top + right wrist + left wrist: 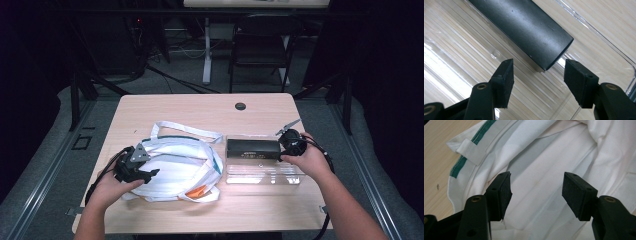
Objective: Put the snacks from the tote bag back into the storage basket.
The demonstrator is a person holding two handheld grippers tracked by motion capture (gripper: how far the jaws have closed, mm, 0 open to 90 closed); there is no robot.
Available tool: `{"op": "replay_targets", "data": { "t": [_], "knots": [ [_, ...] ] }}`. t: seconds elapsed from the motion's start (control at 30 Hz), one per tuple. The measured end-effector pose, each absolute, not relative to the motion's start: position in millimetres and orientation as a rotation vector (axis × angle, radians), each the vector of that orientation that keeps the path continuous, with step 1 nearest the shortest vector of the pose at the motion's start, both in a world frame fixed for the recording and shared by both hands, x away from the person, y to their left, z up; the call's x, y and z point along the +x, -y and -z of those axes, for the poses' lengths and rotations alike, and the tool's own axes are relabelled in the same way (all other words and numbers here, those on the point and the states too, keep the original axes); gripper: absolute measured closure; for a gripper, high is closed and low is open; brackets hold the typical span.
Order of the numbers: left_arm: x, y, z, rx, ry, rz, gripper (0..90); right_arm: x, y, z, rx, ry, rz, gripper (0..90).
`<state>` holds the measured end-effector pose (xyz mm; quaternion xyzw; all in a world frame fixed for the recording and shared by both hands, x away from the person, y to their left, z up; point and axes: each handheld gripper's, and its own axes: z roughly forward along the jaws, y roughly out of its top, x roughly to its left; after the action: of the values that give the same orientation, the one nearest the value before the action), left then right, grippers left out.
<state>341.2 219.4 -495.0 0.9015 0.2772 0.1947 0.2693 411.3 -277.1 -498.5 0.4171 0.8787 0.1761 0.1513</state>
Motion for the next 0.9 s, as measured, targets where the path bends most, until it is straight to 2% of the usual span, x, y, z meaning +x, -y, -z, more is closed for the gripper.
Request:
{"op": "replay_targets", "data": {
  "t": [0.53,0.9],
  "knots": [
    [341,-219,494,2.429,-0.742,-0.517,40.2,402,264,478,1.147,-2.512,-0.543,42.0],
    [340,-218,492,2.427,-0.734,-0.520,40.2,390,226,460,1.040,-2.540,-0.609,41.8]
  ]
}}
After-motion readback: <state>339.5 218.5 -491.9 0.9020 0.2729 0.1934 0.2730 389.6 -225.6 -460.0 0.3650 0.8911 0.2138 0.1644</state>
